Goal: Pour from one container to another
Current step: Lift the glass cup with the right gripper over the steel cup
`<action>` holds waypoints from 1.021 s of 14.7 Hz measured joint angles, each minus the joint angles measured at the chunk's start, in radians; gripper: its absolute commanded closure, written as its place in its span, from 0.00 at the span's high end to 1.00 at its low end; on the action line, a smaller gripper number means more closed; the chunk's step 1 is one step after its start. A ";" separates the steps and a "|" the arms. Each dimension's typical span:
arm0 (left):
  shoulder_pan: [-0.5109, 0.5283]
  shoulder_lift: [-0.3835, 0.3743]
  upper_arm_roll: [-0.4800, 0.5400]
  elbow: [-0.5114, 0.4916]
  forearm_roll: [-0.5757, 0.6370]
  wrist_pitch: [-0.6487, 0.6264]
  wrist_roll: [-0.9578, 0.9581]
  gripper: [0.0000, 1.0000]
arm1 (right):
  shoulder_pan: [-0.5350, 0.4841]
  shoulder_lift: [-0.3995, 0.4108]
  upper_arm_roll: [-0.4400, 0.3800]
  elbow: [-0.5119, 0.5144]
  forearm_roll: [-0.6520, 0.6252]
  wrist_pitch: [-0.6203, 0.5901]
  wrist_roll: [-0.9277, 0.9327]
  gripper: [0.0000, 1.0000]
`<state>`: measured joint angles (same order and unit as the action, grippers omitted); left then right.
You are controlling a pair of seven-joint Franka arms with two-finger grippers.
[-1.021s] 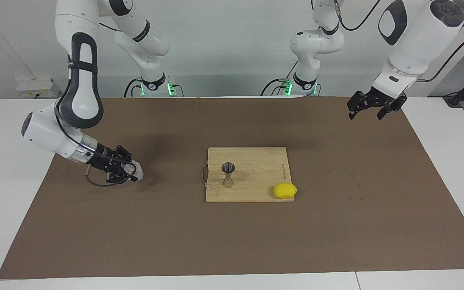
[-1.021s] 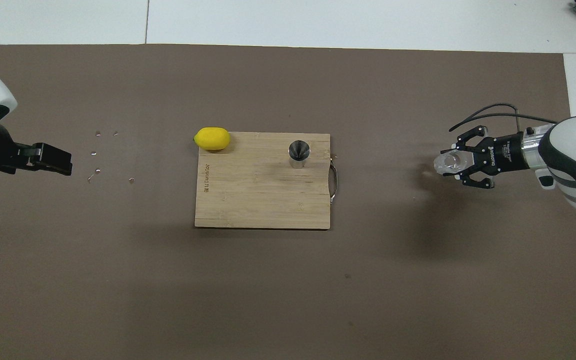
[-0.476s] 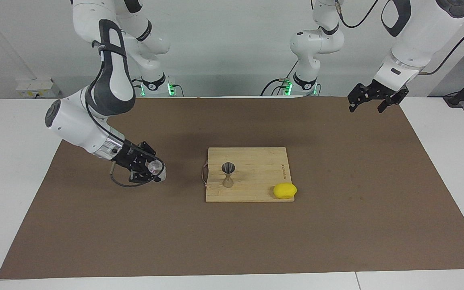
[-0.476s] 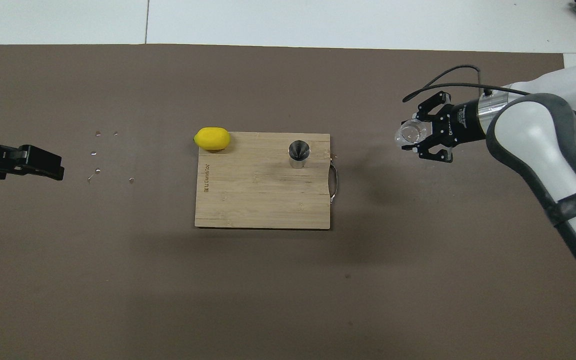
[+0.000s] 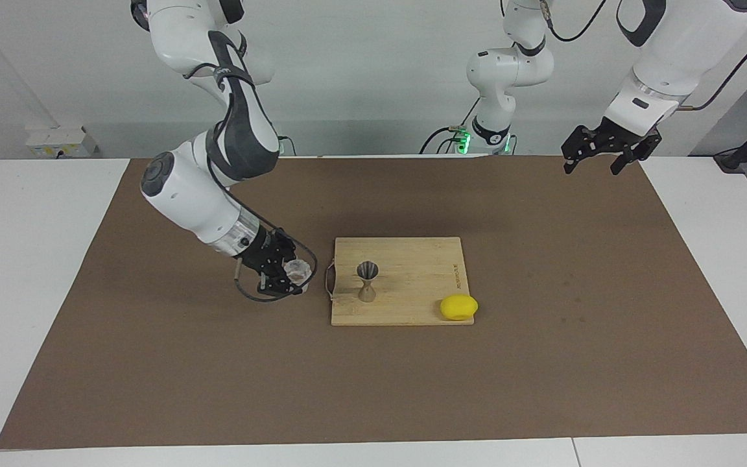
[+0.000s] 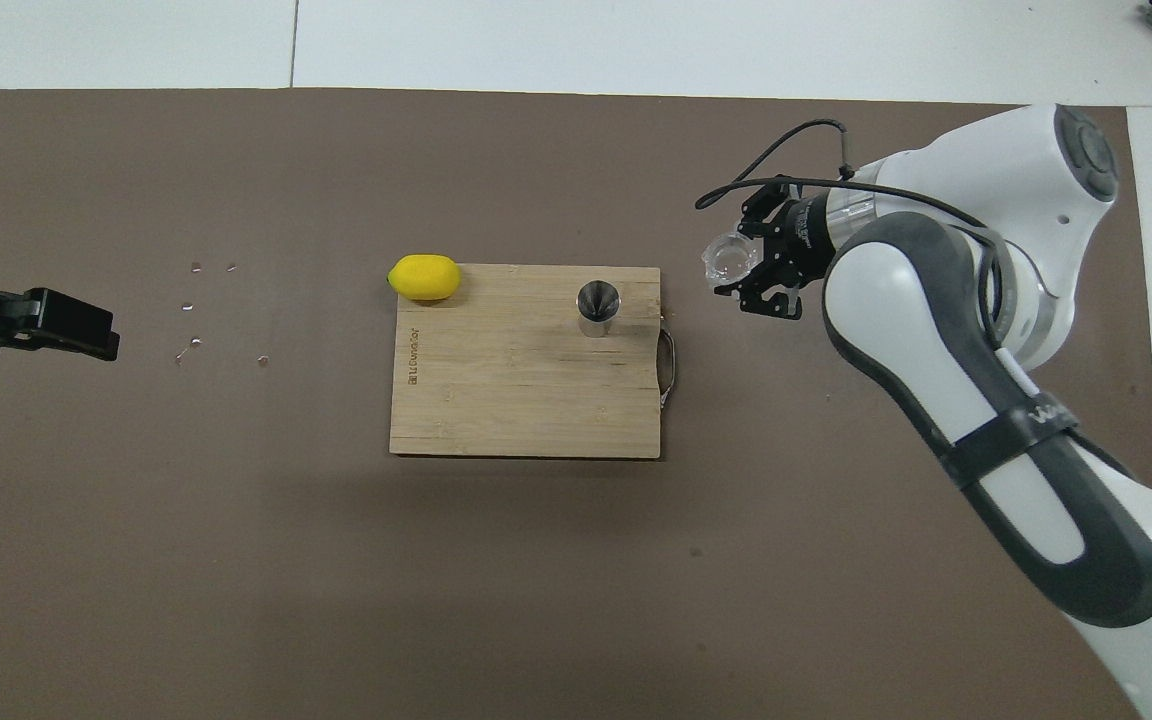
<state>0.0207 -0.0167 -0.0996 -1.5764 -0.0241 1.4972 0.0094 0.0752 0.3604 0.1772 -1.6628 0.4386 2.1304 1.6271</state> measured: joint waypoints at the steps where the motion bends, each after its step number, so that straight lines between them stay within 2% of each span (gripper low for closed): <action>1: 0.000 0.000 0.000 0.000 0.000 0.000 0.000 1.00 | 0.022 0.002 0.000 0.001 -0.023 0.003 0.022 0.00; 7: 0.000 0.000 0.001 -0.005 0.000 -0.043 0.000 1.00 | 0.104 0.022 -0.001 0.042 -0.162 0.015 0.141 0.00; 15: 0.000 0.000 0.001 -0.006 0.000 -0.045 0.000 1.00 | 0.181 0.137 -0.002 0.191 -0.291 0.013 0.248 0.00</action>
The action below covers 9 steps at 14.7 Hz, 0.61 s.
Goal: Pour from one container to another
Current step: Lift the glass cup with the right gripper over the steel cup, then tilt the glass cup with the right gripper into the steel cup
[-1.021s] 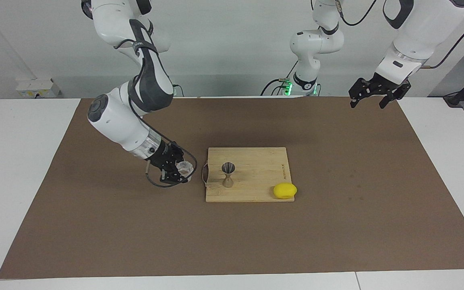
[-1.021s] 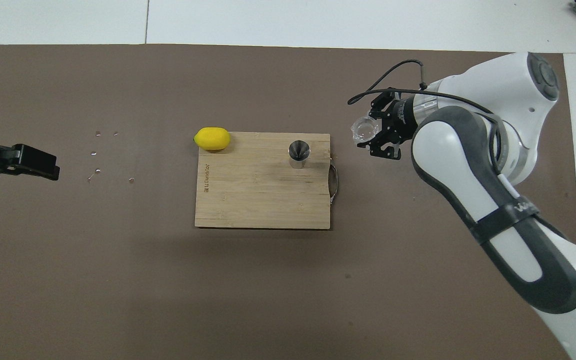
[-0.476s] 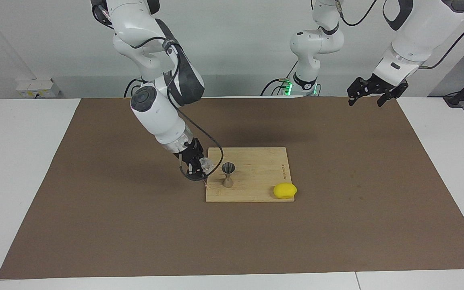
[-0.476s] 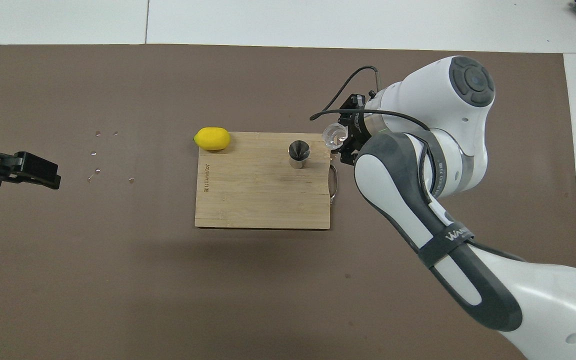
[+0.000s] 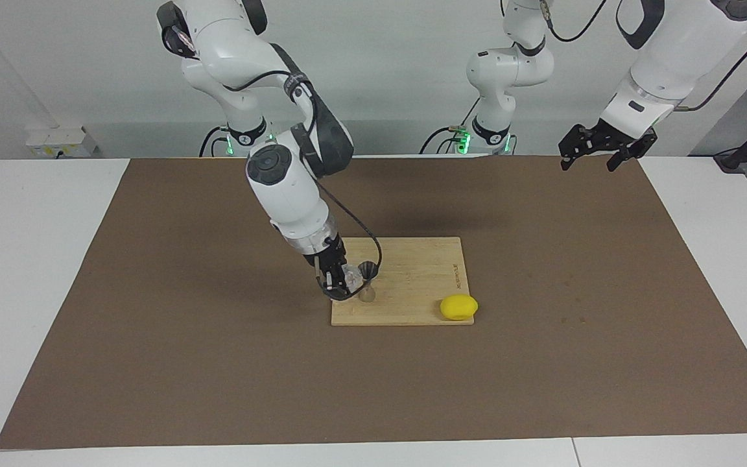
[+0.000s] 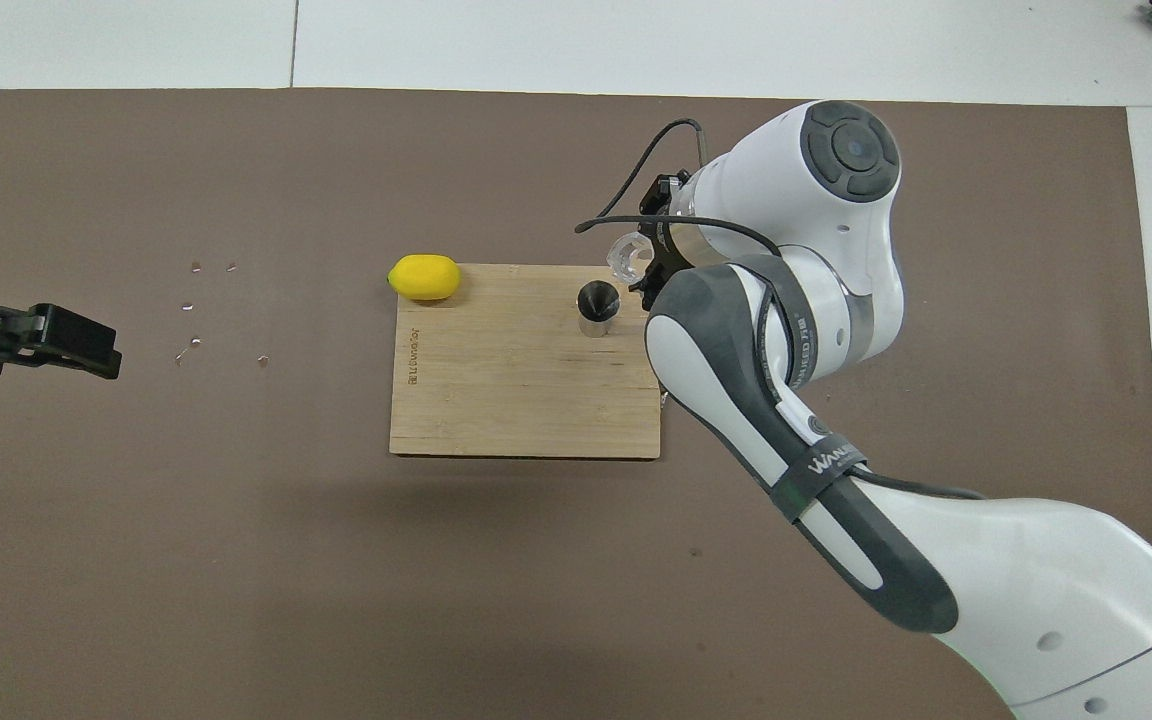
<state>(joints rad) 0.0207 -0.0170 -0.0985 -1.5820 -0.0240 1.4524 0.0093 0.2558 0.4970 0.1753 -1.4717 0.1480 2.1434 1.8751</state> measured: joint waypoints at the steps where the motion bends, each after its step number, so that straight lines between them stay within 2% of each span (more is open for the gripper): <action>1: 0.000 0.000 0.000 0.000 0.000 0.000 0.000 1.00 | 0.006 0.004 0.000 0.006 -0.023 -0.001 0.000 0.00; 9: 0.000 0.000 0.000 0.000 0.000 0.035 0.000 1.00 | 0.014 0.004 0.001 0.031 -0.138 -0.089 0.002 0.00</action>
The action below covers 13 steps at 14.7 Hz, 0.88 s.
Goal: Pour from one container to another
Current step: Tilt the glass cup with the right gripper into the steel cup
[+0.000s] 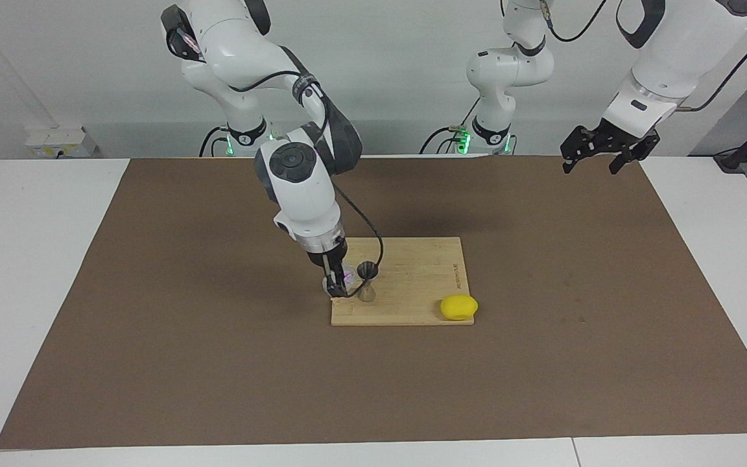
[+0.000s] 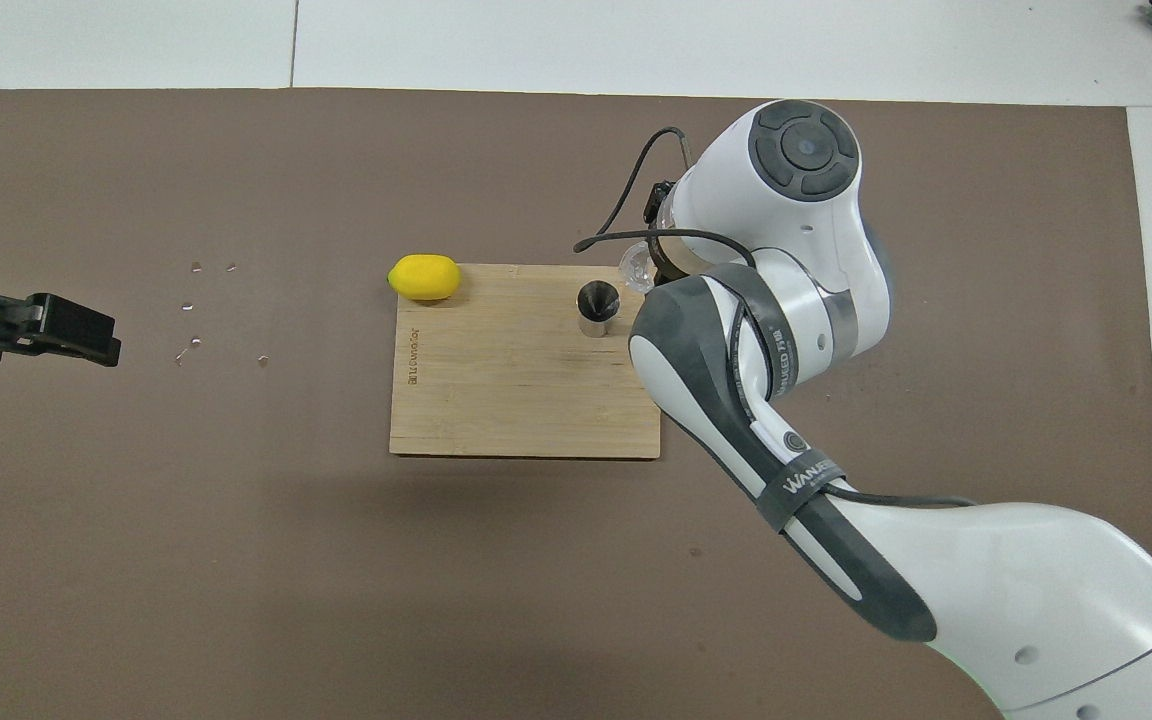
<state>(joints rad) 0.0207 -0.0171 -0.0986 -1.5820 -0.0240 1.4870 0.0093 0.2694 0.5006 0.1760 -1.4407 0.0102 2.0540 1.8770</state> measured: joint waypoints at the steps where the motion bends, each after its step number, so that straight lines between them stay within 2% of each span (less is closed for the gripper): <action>1: 0.000 0.000 0.000 0.000 0.000 0.000 0.000 1.00 | 0.000 -0.001 0.000 0.002 -0.002 -0.005 0.000 0.00; 13: 0.000 0.000 0.000 0.000 0.000 0.000 0.000 1.00 | 0.079 -0.007 0.002 0.006 -0.136 -0.035 0.000 0.00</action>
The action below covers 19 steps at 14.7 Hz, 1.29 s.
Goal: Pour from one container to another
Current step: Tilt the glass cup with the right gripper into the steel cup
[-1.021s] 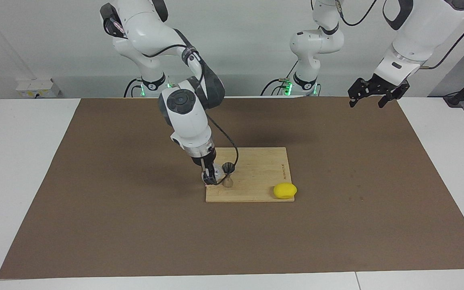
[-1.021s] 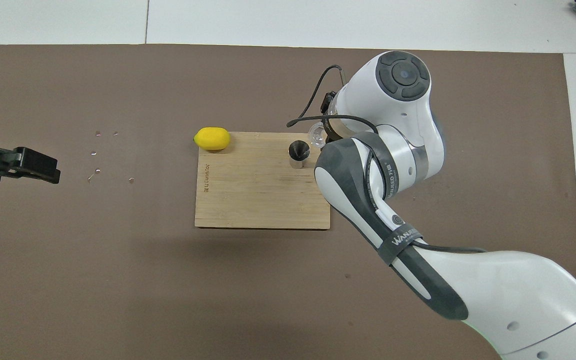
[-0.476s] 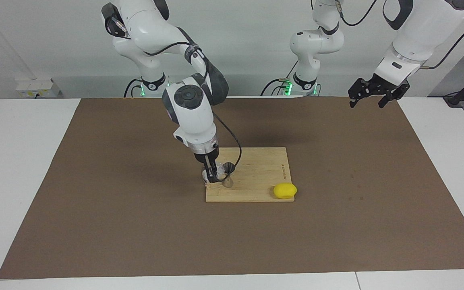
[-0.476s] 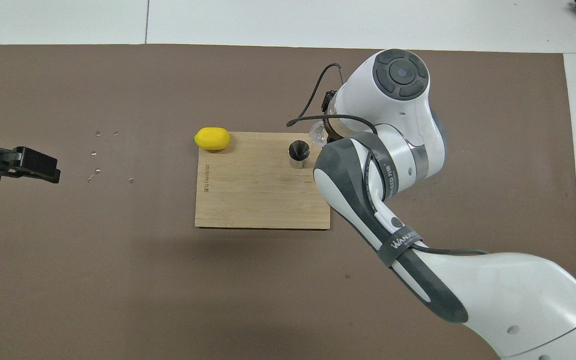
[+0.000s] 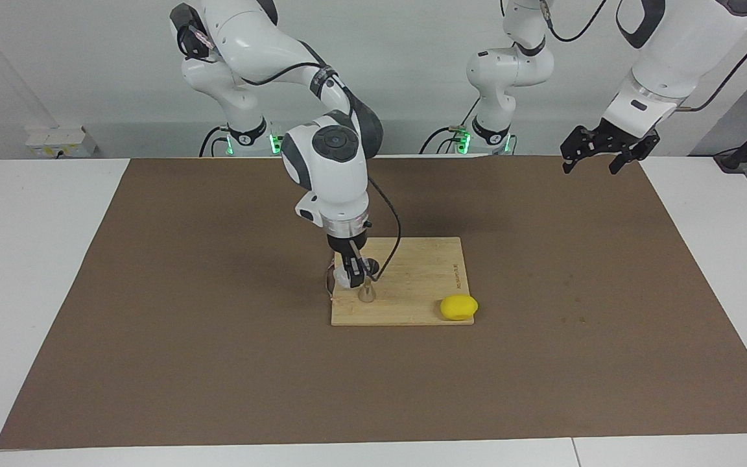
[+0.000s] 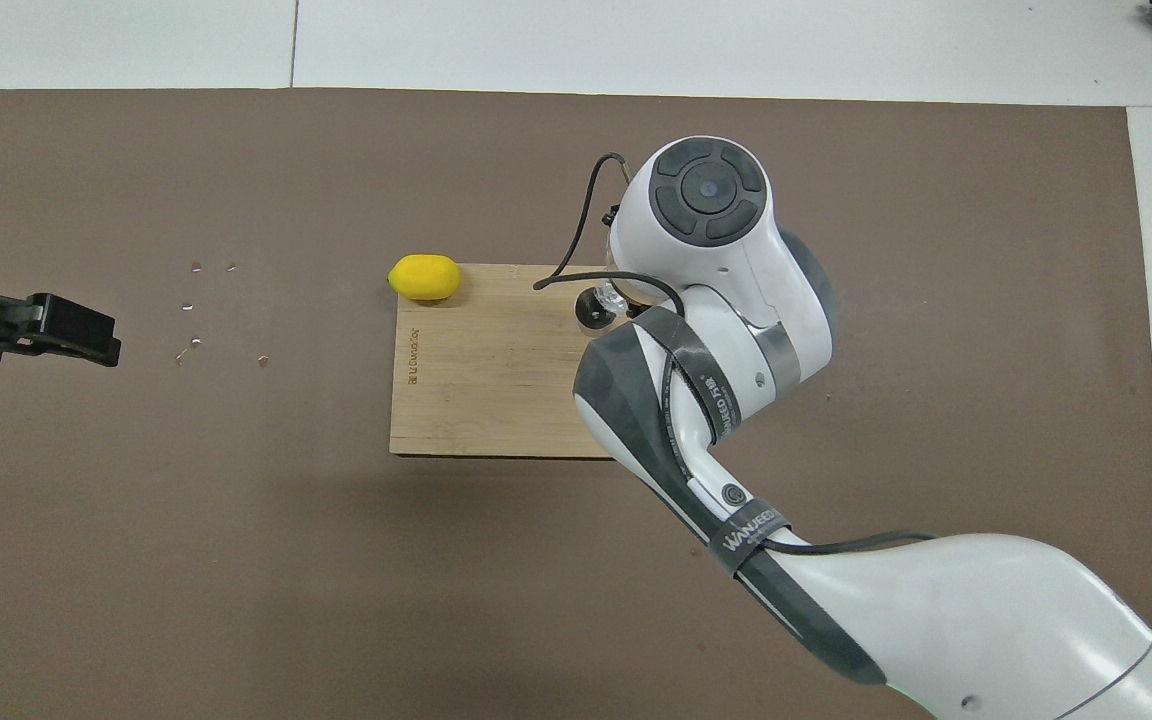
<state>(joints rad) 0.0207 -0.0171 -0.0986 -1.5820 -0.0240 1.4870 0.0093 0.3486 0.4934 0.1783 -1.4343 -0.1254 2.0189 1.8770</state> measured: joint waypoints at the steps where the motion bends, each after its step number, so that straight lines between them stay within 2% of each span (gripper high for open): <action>1: 0.000 0.000 0.000 0.000 0.000 0.000 0.000 1.00 | 0.001 0.000 0.000 0.000 -0.006 -0.001 0.000 0.00; 19: 0.000 0.000 0.000 0.000 0.000 0.000 0.000 1.00 | 0.002 0.000 0.000 0.001 -0.070 -0.010 -0.029 0.00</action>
<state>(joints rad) 0.0207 -0.0171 -0.0986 -1.5820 -0.0240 1.4870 0.0093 0.3508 0.4933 0.1780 -1.4337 -0.1951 2.0094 1.8475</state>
